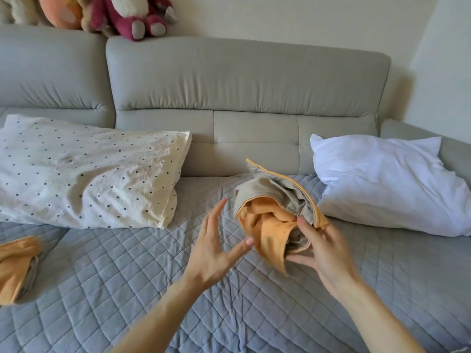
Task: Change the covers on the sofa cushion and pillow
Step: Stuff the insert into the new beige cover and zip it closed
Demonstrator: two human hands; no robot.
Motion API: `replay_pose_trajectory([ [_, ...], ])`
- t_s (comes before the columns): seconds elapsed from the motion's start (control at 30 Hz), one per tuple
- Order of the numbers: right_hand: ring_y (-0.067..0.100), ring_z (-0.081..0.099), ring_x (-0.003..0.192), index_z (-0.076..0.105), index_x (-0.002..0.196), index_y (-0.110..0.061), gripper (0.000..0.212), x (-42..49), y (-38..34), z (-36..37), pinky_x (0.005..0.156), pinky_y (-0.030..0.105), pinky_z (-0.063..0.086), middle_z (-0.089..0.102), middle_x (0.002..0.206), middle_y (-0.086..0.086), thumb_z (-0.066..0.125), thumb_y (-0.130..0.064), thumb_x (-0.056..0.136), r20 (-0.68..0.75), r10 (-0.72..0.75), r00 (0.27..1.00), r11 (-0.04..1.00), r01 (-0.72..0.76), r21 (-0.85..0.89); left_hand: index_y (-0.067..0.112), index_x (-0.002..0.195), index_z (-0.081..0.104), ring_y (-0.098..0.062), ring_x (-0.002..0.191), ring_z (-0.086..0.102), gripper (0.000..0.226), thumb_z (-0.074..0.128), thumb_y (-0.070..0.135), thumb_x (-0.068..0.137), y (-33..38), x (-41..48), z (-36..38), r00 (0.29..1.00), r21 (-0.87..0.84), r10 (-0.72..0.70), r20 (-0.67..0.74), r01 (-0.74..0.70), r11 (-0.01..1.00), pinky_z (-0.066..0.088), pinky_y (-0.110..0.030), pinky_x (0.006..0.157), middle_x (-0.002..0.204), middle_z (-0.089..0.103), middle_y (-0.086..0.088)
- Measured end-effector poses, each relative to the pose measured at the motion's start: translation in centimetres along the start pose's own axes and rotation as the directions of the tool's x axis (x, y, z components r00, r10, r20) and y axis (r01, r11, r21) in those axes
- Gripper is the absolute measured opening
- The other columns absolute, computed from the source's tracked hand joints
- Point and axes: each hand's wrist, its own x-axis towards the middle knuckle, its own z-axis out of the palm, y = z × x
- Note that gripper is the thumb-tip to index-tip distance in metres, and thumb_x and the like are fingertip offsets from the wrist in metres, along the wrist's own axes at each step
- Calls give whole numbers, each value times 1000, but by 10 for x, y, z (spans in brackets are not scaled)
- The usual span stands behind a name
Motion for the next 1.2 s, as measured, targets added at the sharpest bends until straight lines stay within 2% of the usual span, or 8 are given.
replay_pose_trajectory([
  [0.17,35,72,91,67,113,-21,31,-9,-1,1,69,51,58,75,102,13,60,-42,92,136,176,975,984,-174,-27,52,113,53,-4,122,48,35,48,72,85,18,11,3,984,101,34,-172,-17,995,44,-33,101,130,50,22],
  [0.3,27,73,89,70,107,-24,34,-1,3,-11,73,44,59,77,97,6,58,-52,92,10,145,989,978,-141,-152,40,98,57,5,92,62,24,44,59,92,21,13,-7,991,92,7,-135,6,996,52,-30,82,92,68,22],
  [0.47,13,68,80,68,97,-17,31,8,-5,-19,68,33,55,73,95,4,64,-48,90,-165,-41,985,981,9,-194,39,92,58,3,79,62,10,53,47,96,44,23,-20,980,88,-16,-198,34,996,54,-28,71,85,68,15],
  [0.63,13,64,102,65,105,-21,36,26,7,-25,90,35,51,69,106,-5,68,-51,86,-245,-152,957,942,66,-328,40,96,58,-3,73,61,14,52,53,95,48,35,-15,985,159,-37,-170,65,985,48,-21,63,83,66,14],
  [0.73,20,57,118,53,131,-22,55,31,42,-37,100,35,43,60,129,-3,66,-51,88,-207,68,976,818,-173,-548,35,119,54,-11,89,62,30,49,52,95,-1,35,-6,948,503,-307,88,224,835,53,-34,79,105,66,9],
  [0.83,13,60,104,51,115,-28,38,28,60,-39,91,34,49,62,119,-9,62,-53,89,-70,178,981,694,-176,-698,37,146,33,-21,124,50,68,53,61,86,-37,15,0,851,638,-472,229,235,733,46,-41,99,136,49,4],
  [1.0,8,62,100,53,120,-22,42,22,59,-39,76,26,49,62,115,-10,67,-47,88,-18,235,972,793,-202,-574,36,127,53,-6,104,56,51,60,61,84,-51,-2,0,894,516,-446,45,362,776,51,-28,83,119,58,11],
  [1.2,9,60,99,54,118,-22,33,14,58,-43,75,26,43,61,114,-12,67,-37,91,-93,154,984,689,-175,-703,26,105,62,-7,66,63,29,73,43,84,-41,-3,-17,784,225,-580,222,538,813,46,-19,54,88,71,3],
])
